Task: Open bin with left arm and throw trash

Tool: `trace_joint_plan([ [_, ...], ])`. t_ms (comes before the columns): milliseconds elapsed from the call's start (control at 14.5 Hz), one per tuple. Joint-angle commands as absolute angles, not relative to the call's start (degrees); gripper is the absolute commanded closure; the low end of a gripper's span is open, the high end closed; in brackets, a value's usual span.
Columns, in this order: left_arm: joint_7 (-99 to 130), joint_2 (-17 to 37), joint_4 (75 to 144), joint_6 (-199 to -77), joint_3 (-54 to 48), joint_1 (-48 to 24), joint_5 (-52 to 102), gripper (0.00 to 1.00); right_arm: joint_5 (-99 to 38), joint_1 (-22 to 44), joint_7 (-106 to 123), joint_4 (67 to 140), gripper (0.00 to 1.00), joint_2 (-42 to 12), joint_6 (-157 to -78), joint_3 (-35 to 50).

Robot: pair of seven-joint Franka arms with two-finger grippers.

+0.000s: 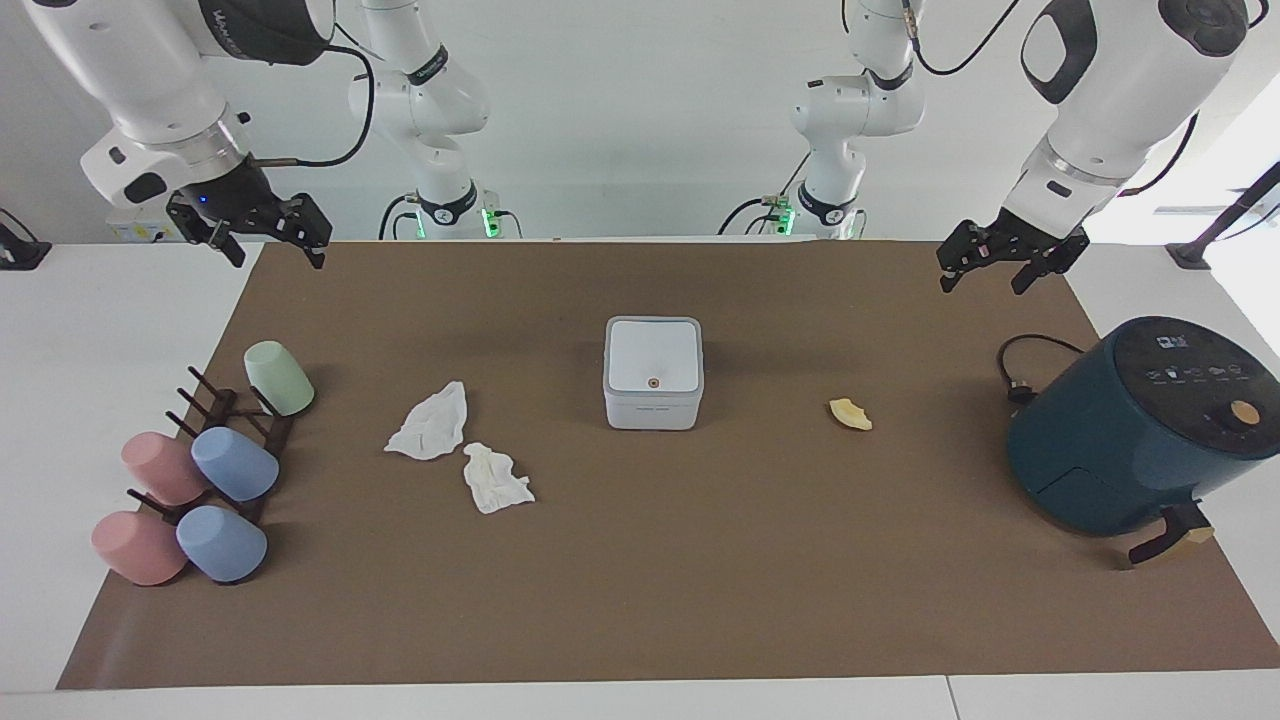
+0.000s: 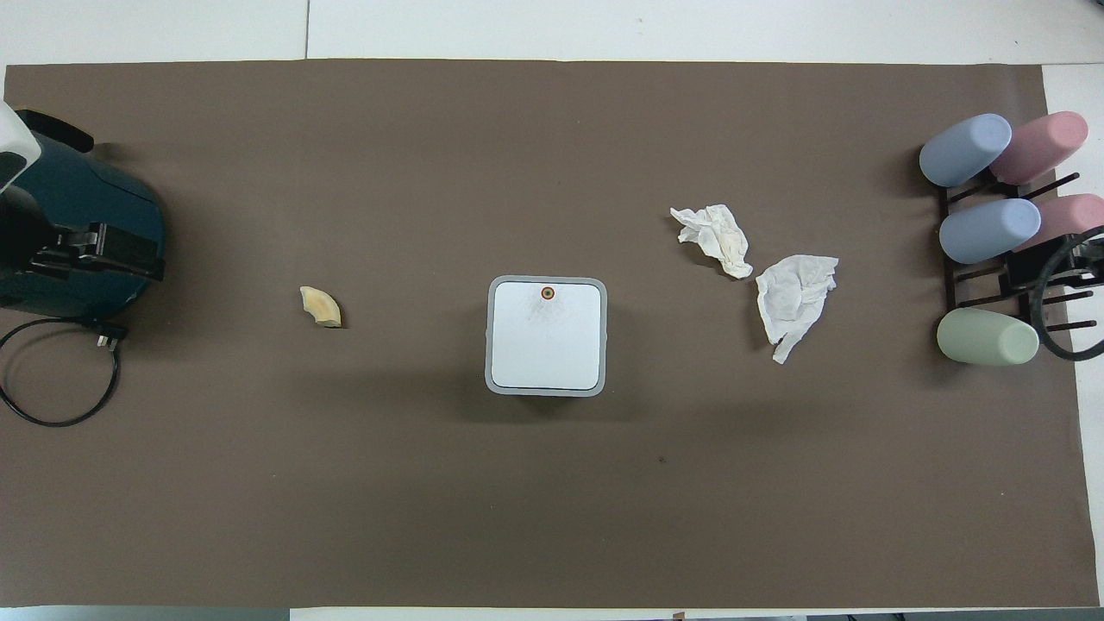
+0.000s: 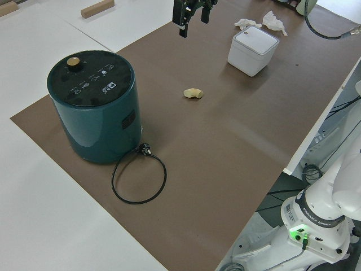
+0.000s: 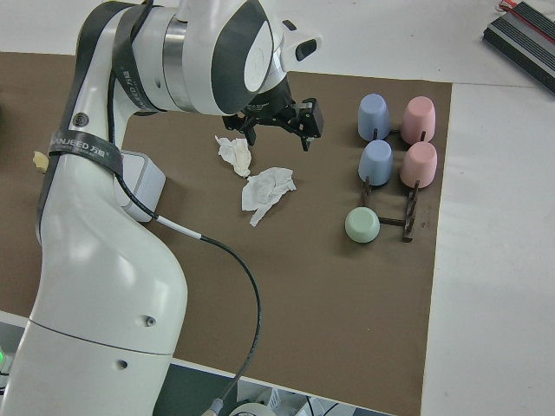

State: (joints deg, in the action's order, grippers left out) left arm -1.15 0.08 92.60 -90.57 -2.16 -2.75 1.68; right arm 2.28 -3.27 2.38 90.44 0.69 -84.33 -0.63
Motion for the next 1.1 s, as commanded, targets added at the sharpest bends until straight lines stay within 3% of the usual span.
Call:
trace_joint_plan([
  [0,-1.76,-0.79,93.52,-92.02,-1.76,-3.08,1.93,0.0,2.82,-3.6,2.9,89.82,0.0,0.09,-83.76,-1.05],
  [619,-0.27,-0.97,94.3,-92.81,-2.2,-6.49,1.93,0.0,2.64,-4.31,2.99,90.09,0.0,0.17,-84.29,-0.7],
  [688,0.43,-2.1,96.48,-94.2,-2.2,-7.9,1.93,0.69,2.64,-4.13,2.64,90.61,0.0,0.44,-84.29,-0.36],
  [757,1.57,-3.41,99.72,-97.35,-2.2,-10.78,1.93,1.0,2.64,-3.61,2.64,91.75,0.0,0.7,-86.11,-0.18],
  [1032,7.96,-6.68,111.6,-111.42,-2.29,-20.71,1.93,1.0,2.55,-2.81,3.25,93.77,0.0,1.23,-90.26,-0.18],
])
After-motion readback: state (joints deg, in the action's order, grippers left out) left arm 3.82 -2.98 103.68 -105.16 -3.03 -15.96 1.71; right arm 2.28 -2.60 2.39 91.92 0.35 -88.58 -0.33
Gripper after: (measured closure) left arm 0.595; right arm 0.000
